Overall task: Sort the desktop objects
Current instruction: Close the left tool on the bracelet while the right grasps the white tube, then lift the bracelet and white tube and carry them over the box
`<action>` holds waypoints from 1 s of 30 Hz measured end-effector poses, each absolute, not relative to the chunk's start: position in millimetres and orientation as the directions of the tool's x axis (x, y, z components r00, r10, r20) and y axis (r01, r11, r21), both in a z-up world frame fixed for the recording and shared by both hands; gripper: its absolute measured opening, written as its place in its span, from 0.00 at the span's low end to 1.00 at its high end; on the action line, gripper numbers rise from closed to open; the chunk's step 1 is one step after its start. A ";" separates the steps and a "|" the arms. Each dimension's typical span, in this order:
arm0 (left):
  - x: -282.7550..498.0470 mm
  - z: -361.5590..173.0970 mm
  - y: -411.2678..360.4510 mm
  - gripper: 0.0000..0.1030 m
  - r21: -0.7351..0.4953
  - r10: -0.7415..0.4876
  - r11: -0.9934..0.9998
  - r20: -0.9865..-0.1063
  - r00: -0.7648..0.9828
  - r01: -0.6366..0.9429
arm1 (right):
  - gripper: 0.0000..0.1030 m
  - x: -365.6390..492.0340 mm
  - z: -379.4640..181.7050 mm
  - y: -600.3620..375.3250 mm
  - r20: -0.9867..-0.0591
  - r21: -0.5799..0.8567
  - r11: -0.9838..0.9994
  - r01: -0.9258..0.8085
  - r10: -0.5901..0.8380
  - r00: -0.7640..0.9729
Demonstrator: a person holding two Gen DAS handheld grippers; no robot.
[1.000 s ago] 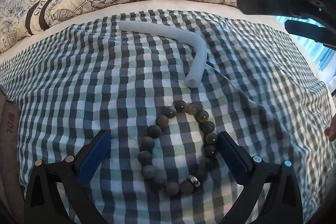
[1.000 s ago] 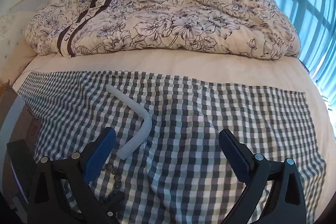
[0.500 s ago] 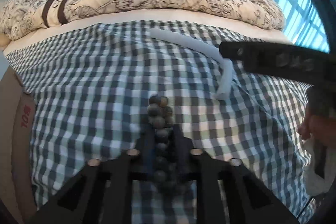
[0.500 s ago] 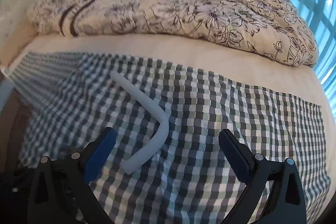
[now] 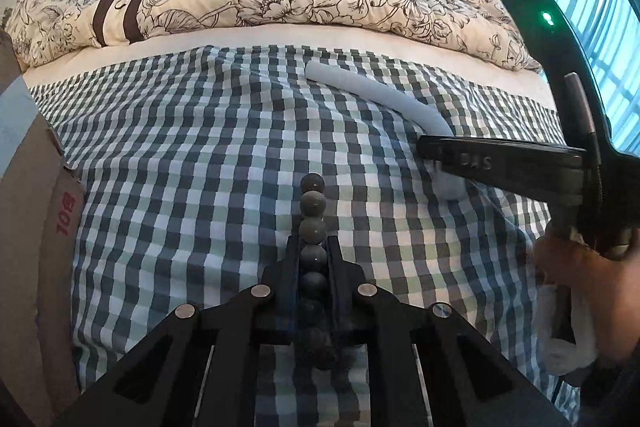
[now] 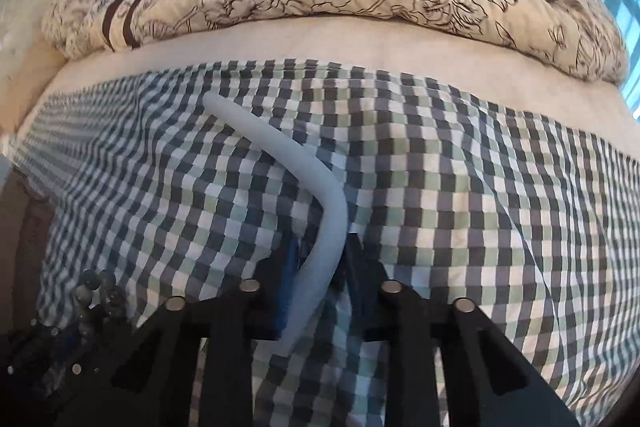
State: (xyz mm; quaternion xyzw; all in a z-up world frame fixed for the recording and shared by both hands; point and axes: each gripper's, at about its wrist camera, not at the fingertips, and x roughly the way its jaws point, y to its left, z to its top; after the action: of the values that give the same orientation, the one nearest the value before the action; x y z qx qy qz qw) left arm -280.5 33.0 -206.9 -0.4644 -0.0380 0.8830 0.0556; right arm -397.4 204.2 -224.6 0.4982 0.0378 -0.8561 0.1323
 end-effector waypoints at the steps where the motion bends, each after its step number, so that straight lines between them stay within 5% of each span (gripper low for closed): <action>1: -280.1 -205.4 33.6 0.11 -0.117 0.132 -0.991 -0.815 -0.565 -0.064 | 0.13 -396.0 -223.3 205.9 -0.863 0.068 -0.963 0.261 -0.189 -0.470; 30: -215.6 -91.8 24.1 0.11 -0.127 0.146 -0.989 -0.693 -0.706 -0.081 | 0.09 -278.4 -90.8 226.7 -0.711 0.119 -0.962 0.247 -0.256 -0.655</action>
State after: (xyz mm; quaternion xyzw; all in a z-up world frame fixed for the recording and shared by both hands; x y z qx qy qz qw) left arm -215.6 24.1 -91.8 -0.3787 -0.0434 0.9224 0.0615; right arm -278.4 226.7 -90.8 0.3914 -0.0056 -0.9098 0.1384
